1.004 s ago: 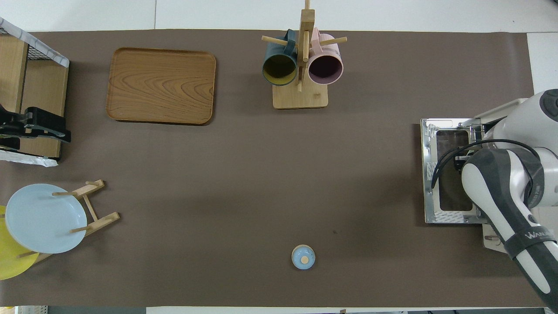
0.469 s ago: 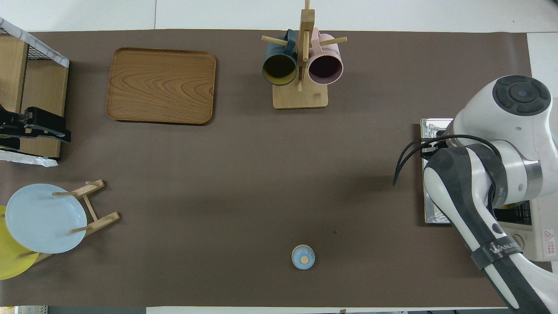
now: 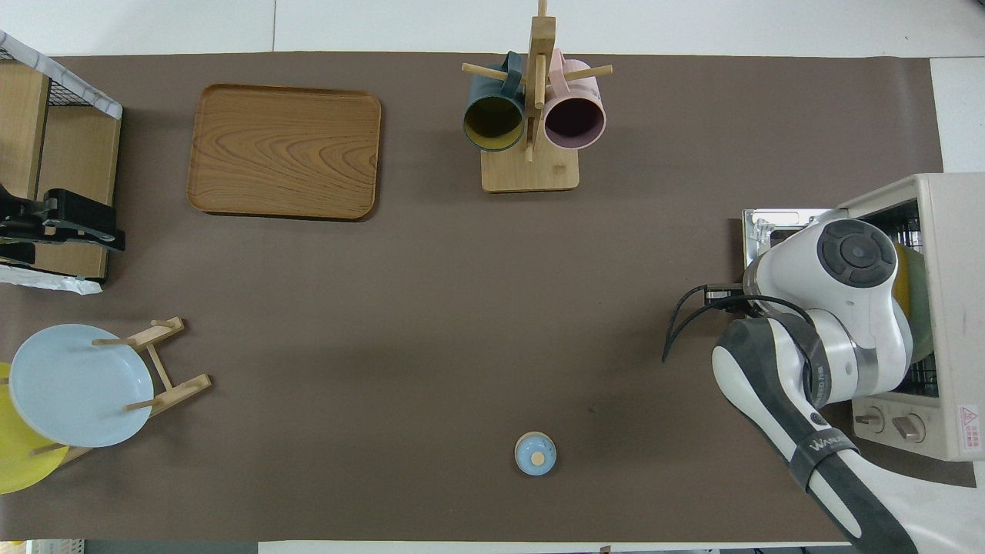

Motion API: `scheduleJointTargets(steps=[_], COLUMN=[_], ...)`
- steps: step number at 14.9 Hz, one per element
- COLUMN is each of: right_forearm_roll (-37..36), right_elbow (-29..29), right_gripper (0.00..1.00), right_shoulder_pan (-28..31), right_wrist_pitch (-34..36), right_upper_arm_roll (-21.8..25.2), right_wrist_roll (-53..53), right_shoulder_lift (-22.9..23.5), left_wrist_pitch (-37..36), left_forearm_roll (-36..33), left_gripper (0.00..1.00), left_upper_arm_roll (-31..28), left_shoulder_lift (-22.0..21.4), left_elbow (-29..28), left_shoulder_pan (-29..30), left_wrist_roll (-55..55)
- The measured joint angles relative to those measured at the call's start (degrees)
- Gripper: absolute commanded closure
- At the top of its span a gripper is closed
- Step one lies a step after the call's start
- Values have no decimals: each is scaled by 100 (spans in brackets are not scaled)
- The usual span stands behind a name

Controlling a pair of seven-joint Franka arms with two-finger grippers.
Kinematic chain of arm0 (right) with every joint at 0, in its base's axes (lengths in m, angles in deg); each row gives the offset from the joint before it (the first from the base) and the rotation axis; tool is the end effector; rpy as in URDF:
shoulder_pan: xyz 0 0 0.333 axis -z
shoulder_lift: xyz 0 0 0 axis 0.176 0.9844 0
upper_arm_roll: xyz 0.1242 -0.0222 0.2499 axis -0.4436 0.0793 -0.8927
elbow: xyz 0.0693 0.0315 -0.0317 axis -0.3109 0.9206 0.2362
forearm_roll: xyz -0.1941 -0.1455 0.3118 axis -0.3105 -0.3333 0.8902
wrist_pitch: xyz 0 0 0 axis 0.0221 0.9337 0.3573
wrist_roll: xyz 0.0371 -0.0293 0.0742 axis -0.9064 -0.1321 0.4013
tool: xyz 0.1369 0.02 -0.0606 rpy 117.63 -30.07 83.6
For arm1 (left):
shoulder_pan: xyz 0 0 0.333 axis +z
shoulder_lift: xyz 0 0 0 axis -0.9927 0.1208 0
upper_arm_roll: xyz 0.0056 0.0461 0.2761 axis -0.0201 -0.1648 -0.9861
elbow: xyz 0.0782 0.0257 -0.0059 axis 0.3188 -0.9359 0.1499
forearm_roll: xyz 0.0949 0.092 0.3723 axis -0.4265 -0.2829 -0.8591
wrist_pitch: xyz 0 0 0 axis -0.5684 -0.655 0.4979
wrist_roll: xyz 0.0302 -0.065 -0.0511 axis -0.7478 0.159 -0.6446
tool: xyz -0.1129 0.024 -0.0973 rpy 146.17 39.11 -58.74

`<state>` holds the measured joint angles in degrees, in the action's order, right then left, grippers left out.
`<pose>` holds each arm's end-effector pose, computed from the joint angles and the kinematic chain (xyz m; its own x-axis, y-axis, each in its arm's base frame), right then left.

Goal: Put corn in oven
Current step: 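Release the plate inside the oven and withdraw the right gripper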

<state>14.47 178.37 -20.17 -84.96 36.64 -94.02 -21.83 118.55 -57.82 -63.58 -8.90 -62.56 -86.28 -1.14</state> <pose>0.5071 0.0382 0.2246 0.9941 -0.0908 -0.0597 -0.0848 -0.9917 0.0967 0.5447 -0.0448 0.5459 0.9955 0.0525 -0.0788 0.0543 -0.9983 0.0208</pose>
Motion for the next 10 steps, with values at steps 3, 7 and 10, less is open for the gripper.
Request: scheduleJointTargets(steps=[3,7,10], right_forearm_roll=[1,-490,-784], right_elbow=[0,-6,-10], right_gripper=[100,100,100], right_shoulder_pan=[9,66,39], right_wrist_pitch=[-72,-75,-43], right_upper_arm_roll=[2,8,-35], right_wrist_roll=[0,0,-37], right_shoulder_lift=[38,38,40], left_wrist_pitch=[0,0,0], left_forearm_roll=[0,0,0], left_gripper=[0,0,0], left_upper_arm_roll=[0,0,0], left_shoulder_lift=[0,0,0], left_elbow=[0,0,0], left_shoulder_pan=[0,0,0], left_wrist_roll=[0,0,0])
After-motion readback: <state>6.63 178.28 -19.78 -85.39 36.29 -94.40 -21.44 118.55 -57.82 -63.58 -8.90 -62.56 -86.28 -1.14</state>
